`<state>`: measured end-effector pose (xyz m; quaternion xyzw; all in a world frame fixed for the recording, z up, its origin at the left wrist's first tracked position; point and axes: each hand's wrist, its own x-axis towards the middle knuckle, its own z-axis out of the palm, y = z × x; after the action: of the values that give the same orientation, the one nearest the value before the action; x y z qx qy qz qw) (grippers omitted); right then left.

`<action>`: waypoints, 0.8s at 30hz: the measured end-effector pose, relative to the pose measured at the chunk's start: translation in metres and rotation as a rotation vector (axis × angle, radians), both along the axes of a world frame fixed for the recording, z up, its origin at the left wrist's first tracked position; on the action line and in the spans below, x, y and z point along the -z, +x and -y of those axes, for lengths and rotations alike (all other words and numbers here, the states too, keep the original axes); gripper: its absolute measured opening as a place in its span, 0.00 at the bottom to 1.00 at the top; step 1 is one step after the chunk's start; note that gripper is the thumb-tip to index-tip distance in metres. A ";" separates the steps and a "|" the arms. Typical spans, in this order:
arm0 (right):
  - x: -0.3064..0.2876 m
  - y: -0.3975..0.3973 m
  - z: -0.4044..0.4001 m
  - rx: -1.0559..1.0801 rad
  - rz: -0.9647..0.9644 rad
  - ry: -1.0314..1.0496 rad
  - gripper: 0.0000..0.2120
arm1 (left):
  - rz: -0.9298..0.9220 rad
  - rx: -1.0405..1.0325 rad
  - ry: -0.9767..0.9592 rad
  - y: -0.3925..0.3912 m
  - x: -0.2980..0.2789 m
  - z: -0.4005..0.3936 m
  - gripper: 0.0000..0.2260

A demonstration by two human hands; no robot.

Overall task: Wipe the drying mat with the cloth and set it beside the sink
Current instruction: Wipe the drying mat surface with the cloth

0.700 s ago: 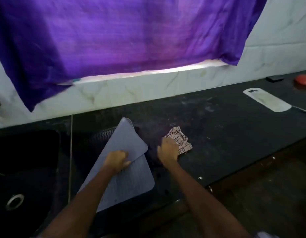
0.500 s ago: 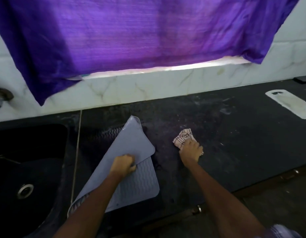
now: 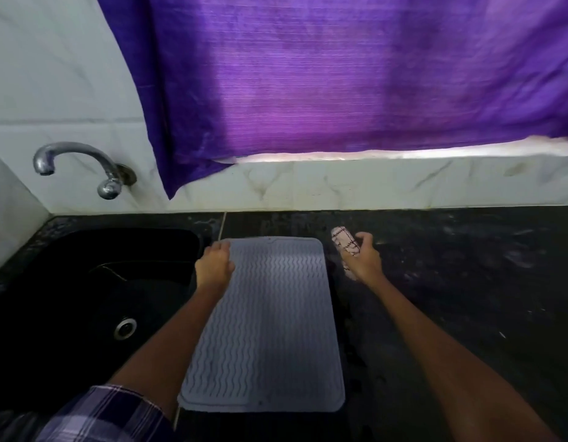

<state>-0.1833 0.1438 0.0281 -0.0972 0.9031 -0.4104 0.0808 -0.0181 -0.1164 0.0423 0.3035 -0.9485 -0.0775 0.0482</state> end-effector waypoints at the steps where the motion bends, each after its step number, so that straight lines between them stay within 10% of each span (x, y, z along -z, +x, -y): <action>1: 0.000 0.000 0.012 -0.037 0.029 -0.028 0.27 | 0.008 -0.035 -0.007 0.004 0.002 0.009 0.18; 8: 0.000 -0.003 0.095 -0.246 0.102 -0.003 0.19 | 0.157 -0.021 -0.004 0.027 0.024 0.069 0.15; 17: 0.019 0.006 0.240 -0.530 -0.312 0.502 0.21 | 0.304 0.274 0.214 -0.038 0.052 0.143 0.42; 24: 0.056 0.037 0.298 -0.529 -0.358 0.773 0.17 | 0.409 0.462 -0.217 -0.064 0.076 0.164 0.42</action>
<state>-0.1467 -0.1544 -0.0276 -0.3548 0.9332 0.0119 0.0560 -0.0820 -0.2801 -0.0340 0.0825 -0.9850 0.0777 -0.1300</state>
